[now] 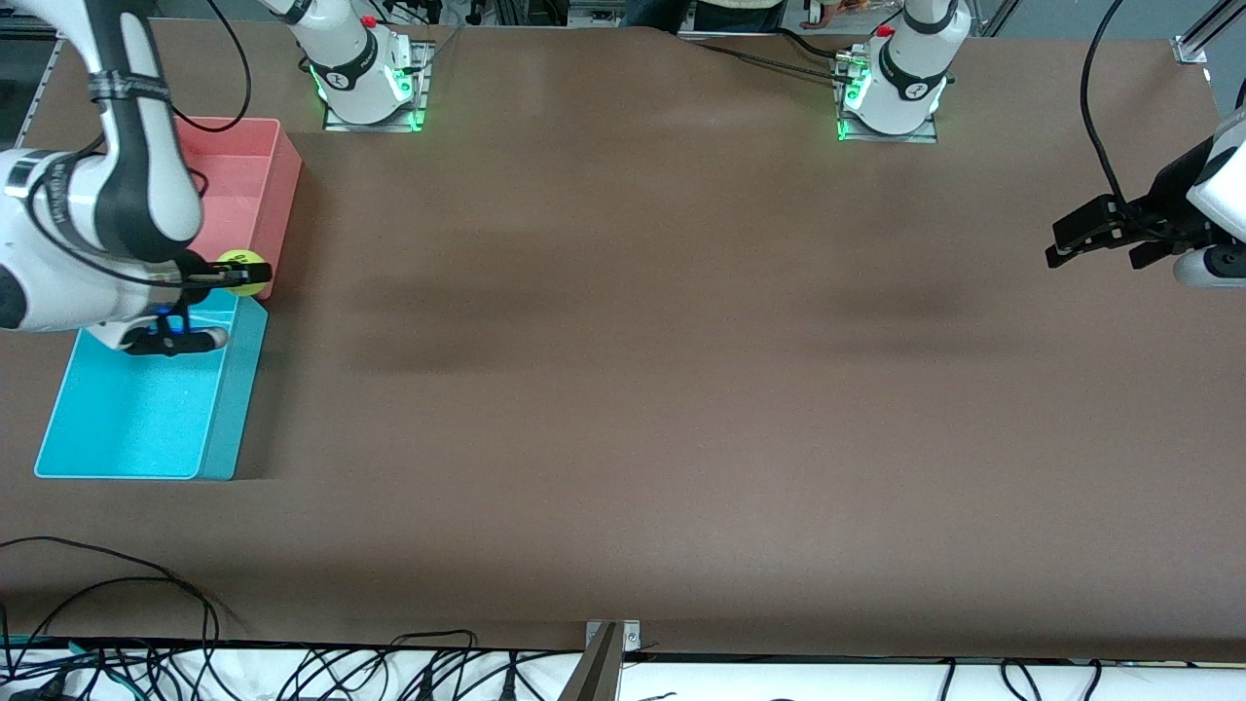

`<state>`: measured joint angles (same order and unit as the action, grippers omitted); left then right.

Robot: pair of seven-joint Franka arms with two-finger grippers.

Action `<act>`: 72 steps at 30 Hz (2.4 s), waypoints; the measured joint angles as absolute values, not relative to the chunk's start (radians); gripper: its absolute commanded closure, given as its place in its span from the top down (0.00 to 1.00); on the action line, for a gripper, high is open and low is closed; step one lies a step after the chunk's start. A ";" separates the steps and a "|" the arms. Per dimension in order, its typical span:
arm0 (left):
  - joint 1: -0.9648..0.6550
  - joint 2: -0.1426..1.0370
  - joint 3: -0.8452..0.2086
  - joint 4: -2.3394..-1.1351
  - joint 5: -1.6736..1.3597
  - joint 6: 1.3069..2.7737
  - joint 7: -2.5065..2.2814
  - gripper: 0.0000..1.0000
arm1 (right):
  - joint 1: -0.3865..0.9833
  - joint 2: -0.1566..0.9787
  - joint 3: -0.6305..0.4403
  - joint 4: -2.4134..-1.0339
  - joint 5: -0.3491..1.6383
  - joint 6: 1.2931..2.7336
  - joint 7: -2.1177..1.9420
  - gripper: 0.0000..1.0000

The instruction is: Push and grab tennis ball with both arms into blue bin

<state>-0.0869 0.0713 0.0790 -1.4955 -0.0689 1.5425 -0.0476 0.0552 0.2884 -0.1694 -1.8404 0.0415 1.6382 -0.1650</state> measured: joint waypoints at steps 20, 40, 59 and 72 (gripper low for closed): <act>-0.076 0.071 0.089 -1.493 -0.069 1.550 -0.048 1.00 | -0.127 0.455 -0.172 -1.838 0.029 1.958 -0.526 0.47; -0.079 0.074 0.085 -1.493 -0.069 1.550 -0.048 1.00 | -0.161 0.541 -0.172 -1.838 0.040 2.003 -0.596 1.00; -0.077 0.078 0.086 -1.493 -0.069 1.550 -0.048 1.00 | -0.163 0.542 -0.172 -1.750 0.051 1.953 -0.596 1.00; -0.077 0.078 0.086 -1.493 -0.069 1.550 -0.048 1.00 | -0.152 0.515 -0.165 -1.463 0.051 1.616 -0.596 1.00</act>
<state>-0.0769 0.0779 0.0863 -1.4928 -0.0689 1.5502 -0.0475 -0.1516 0.5152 -0.1647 -1.4633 0.0511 1.6161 -0.5960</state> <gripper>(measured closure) 0.000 0.000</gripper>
